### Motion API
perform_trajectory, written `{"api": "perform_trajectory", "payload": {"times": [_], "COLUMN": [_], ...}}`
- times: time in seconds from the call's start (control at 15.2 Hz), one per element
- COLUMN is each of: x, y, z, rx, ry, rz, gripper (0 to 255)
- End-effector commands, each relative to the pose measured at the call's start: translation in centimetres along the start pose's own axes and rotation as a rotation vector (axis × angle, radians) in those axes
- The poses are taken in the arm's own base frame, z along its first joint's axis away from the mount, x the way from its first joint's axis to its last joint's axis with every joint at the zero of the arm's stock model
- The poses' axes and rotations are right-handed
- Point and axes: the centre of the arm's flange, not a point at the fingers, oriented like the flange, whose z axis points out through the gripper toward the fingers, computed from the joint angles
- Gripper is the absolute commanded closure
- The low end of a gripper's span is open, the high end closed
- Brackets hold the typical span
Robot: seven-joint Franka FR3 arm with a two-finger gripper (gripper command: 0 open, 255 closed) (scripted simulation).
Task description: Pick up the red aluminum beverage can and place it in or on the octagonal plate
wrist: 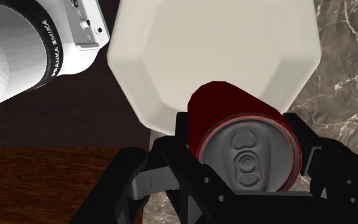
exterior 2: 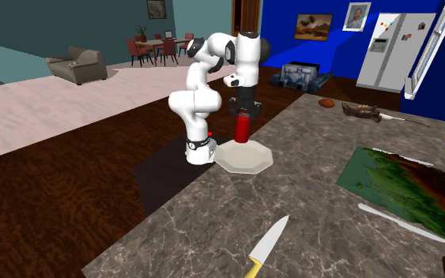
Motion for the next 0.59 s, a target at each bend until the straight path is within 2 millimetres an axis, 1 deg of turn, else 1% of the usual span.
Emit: {"api": "perform_trajectory", "payload": {"times": [0.0, 0.53], "x": [-1.4, -1.3], "y": [-0.4, -0.4], "z": [0.4, 4.6], "rx": [0.000, 0.000], "ry": [-0.002, -0.002], "rz": [0.002, 0.002], "gripper": [255, 255]}}
